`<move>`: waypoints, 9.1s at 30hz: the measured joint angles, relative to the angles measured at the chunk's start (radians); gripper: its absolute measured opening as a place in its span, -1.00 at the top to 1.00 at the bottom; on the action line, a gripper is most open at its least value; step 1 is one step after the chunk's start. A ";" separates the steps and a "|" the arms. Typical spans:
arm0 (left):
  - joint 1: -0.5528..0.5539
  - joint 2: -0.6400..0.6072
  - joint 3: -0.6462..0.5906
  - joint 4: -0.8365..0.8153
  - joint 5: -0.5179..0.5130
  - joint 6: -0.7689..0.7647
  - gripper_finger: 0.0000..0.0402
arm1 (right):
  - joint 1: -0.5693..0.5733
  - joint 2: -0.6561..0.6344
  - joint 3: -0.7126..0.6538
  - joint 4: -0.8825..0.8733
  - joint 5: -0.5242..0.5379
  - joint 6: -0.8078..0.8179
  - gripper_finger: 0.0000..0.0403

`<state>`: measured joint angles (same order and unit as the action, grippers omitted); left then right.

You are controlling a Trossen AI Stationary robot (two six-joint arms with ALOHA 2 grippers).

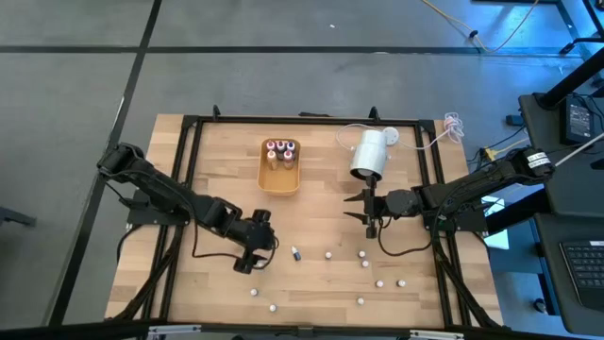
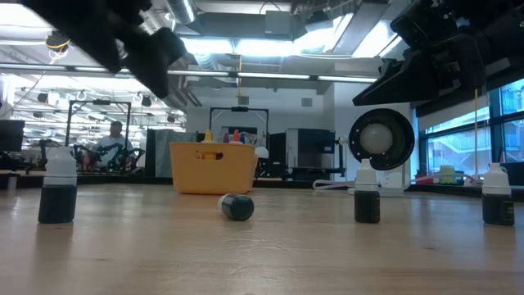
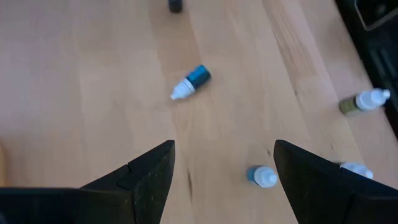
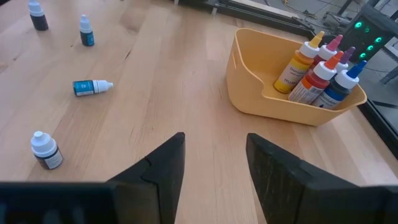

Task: Pick & Place food coloring
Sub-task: Put the left small blue food coloring bottle into the yellow bin, then put the right small purple food coloring bottle into the yellow bin

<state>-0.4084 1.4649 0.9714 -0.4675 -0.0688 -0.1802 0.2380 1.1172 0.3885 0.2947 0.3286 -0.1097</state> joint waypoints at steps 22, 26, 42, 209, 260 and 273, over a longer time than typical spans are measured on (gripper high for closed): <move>-0.137 0.125 0.000 0.003 -0.094 -0.088 -0.33 | 0.000 0.000 0.000 0.000 0.000 -0.003 0.14; -0.142 0.178 0.000 0.015 -0.094 -0.088 -0.33 | 0.000 0.000 0.000 0.000 0.000 -0.004 0.14; -0.142 0.236 0.000 0.038 -0.031 -0.228 -0.33 | 0.000 0.000 0.000 0.000 0.000 -0.004 0.14; 0.764 0.167 0.000 -0.100 0.042 0.009 0.51 | -0.031 0.000 0.000 -0.009 0.000 -0.003 0.14; 0.267 -0.582 -0.507 0.834 0.035 0.158 0.53 | -0.031 0.000 0.000 0.038 -0.008 0.088 0.14; 0.258 -0.577 -0.507 0.831 0.035 0.160 0.53 | -0.028 0.000 0.001 0.234 -0.061 0.106 -0.50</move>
<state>-0.1501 0.8875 0.4648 0.3634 -0.0338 -0.0200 0.2096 1.1171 0.3897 0.5285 0.2675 -0.0038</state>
